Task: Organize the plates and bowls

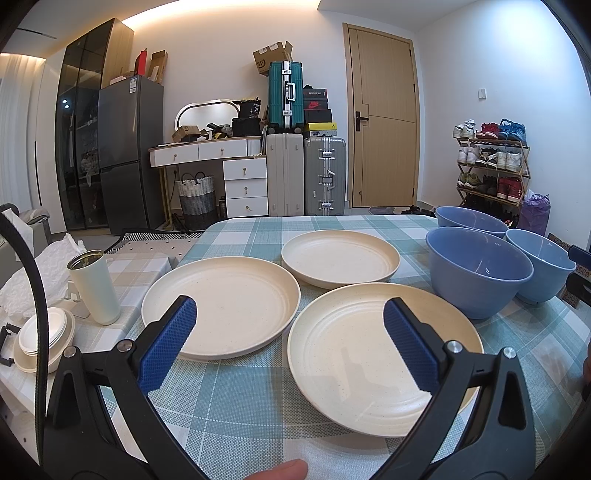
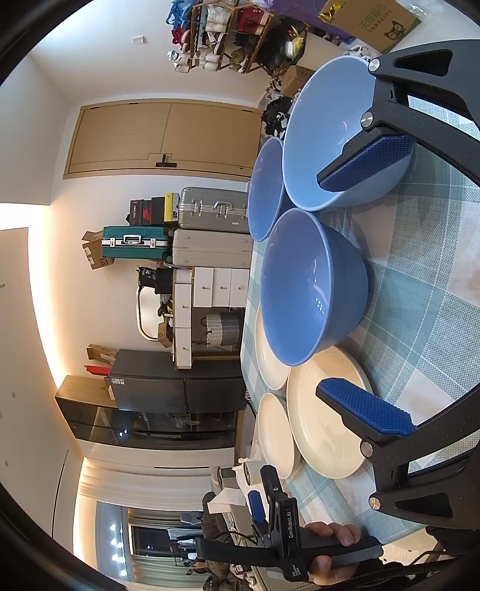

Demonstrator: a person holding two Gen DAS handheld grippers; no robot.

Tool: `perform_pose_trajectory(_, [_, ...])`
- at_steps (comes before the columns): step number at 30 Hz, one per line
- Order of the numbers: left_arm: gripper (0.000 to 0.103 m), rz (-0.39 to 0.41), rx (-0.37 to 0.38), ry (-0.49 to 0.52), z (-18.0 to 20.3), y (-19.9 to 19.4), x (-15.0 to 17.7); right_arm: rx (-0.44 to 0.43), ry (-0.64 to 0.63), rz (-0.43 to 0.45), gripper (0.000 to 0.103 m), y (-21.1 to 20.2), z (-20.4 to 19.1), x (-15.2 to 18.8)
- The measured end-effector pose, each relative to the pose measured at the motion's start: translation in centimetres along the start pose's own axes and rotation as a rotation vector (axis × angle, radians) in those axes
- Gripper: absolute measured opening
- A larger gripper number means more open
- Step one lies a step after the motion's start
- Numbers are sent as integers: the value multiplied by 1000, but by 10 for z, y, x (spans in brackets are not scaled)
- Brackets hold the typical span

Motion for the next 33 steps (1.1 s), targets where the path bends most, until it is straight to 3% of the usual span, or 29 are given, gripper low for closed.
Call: perform_pose_trajectory(33, [101,1,-1,-1,-1,-2,0,3,-18,3,103,-3,-2,-2])
Point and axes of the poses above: each gripper's, at about its wrist camera, not at the fingertips, and y roughly the way its jaws point, z to its right, x to its underside, the point moved 6 cm from there along y, roughly the way its jaws point, and after that the axes turned 12 degrees about y, right-handed, at the moved point
